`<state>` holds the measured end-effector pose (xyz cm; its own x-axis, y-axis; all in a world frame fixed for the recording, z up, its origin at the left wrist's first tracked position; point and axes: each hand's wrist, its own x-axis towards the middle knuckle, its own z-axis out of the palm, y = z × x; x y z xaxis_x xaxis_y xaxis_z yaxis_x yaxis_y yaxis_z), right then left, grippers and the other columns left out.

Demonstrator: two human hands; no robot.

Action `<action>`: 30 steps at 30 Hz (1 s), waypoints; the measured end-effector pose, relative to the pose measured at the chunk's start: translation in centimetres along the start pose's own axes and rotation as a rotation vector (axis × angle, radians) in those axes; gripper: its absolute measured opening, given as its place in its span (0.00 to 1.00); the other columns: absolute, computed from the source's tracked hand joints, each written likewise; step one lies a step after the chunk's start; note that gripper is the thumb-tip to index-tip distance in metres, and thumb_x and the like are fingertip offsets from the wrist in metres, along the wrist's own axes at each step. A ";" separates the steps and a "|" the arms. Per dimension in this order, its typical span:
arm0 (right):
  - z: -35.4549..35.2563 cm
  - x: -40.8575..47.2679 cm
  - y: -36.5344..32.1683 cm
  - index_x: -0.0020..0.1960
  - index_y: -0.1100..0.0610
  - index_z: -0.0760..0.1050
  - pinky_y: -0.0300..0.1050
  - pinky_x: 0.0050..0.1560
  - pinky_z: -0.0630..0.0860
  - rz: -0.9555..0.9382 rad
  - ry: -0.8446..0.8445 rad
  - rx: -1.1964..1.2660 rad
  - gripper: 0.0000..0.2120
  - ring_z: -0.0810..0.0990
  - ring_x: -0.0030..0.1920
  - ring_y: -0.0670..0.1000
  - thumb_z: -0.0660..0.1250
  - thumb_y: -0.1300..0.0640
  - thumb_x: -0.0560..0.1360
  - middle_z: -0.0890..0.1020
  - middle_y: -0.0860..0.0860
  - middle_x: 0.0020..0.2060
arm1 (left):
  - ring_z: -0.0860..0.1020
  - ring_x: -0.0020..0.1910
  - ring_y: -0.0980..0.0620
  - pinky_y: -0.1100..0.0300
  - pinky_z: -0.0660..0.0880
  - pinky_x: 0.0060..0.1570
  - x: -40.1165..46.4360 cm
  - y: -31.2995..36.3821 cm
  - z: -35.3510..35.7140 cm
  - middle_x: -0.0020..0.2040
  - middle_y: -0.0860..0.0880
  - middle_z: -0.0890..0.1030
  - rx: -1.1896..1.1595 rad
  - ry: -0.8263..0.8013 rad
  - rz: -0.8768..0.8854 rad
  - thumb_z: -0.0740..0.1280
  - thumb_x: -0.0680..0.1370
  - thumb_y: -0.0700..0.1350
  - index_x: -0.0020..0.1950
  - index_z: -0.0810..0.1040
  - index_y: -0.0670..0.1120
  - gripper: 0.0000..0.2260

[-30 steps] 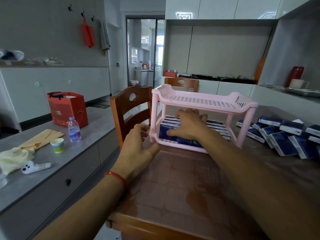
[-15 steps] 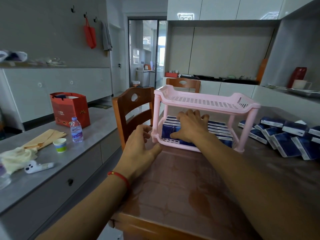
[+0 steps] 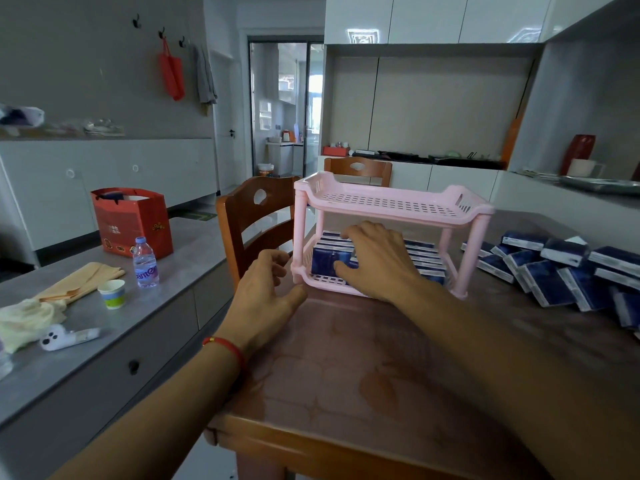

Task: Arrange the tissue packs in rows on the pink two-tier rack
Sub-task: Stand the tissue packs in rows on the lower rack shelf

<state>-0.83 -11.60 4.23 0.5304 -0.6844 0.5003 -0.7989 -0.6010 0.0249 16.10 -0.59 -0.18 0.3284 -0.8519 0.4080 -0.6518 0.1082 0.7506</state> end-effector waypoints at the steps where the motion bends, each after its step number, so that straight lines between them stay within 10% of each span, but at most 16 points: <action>1: -0.4 -1.1 0.4 0.67 0.52 0.72 0.54 0.65 0.69 -0.057 0.014 0.016 0.24 0.74 0.63 0.55 0.66 0.43 0.75 0.77 0.52 0.64 | 0.76 0.54 0.54 0.71 0.69 0.45 -0.1 0.0 0.0 0.58 0.53 0.74 0.015 0.003 0.001 0.72 0.76 0.48 0.65 0.67 0.52 0.21; 10: -5.3 -12.2 9.4 0.61 0.51 0.78 0.51 0.56 0.80 -0.345 -0.017 -0.250 0.15 0.80 0.53 0.51 0.62 0.49 0.77 0.82 0.50 0.56 | 0.79 0.42 0.60 0.70 0.75 0.40 -2.0 2.5 -0.3 0.41 0.55 0.79 0.170 -0.060 0.254 0.70 0.77 0.43 0.51 0.73 0.57 0.10; 21: -8.8 -22.5 23.8 0.47 0.52 0.76 0.52 0.48 0.75 0.482 0.147 -0.193 0.10 0.78 0.48 0.55 0.69 0.47 0.72 0.79 0.51 0.44 | 0.80 0.40 0.54 0.61 0.78 0.42 -5.1 15.6 14.7 0.43 0.51 0.83 -0.171 -0.487 0.447 0.70 0.73 0.37 0.52 0.78 0.51 0.12; 26: -8.2 -23.1 26.6 0.67 0.60 0.65 0.60 0.63 0.70 0.997 -0.034 -0.254 0.41 0.71 0.66 0.64 0.64 0.29 0.70 0.72 0.62 0.65 | 0.79 0.40 0.59 0.65 0.75 0.43 -4.5 20.2 21.3 0.45 0.56 0.81 -0.119 -0.521 0.475 0.70 0.73 0.42 0.55 0.77 0.50 0.12; 30: -7.8 -23.3 26.9 0.65 0.58 0.65 0.60 0.62 0.72 0.993 -0.023 -0.179 0.40 0.73 0.64 0.63 0.66 0.29 0.67 0.74 0.60 0.64 | 0.72 0.34 0.64 0.81 0.66 0.36 -4.6 21.3 23.6 0.45 0.55 0.77 -0.066 -0.519 0.466 0.70 0.76 0.43 0.58 0.77 0.47 0.11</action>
<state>-36.89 -8.53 0.02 -0.3939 -0.8506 0.3482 -0.9120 0.3146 -0.2632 -15.39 -6.50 1.65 -0.3553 -0.8419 0.4063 -0.5967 0.5388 0.5947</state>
